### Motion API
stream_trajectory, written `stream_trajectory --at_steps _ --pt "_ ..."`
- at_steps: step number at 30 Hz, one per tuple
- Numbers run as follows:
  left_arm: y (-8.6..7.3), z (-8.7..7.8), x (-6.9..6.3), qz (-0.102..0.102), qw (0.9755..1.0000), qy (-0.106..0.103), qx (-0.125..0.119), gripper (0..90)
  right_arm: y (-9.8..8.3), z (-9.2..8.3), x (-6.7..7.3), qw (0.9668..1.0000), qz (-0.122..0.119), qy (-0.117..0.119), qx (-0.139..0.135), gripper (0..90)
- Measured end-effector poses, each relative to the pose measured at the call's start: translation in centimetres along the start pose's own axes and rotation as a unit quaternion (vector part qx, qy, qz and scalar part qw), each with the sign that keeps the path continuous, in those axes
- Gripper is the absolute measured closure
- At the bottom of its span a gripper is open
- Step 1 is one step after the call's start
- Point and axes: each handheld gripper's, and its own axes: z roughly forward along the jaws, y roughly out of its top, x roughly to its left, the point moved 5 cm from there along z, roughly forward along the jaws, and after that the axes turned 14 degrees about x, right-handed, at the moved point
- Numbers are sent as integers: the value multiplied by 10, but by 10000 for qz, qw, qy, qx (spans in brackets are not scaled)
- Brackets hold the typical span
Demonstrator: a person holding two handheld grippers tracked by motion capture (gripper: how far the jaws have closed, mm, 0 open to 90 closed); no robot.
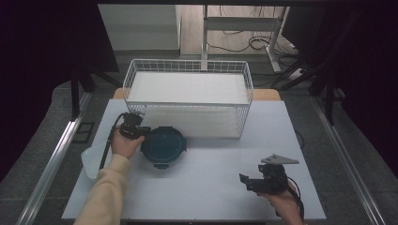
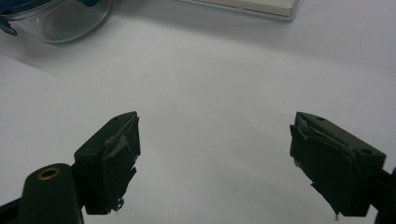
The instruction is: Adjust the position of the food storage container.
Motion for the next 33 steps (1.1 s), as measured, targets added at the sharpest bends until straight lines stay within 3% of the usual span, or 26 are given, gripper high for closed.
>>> stream_trajectory --at_steps 7,12,19,33 --pt "-1 0 -4 176 9998 -45 71 900 0 1 0 10000 -26 -9 21 163" --pt "-1 1 -21 387 9991 -173 95 900 0 1 2 10000 -44 -8 25 163" --pt "-4 1 -31 623 9976 -231 184 900 1 -1 3 9999 -31 111 -14 163" --pt "-6 2 -53 782 9958 -428 218 900 2 -2 3 9999 -23 90 -39 163"
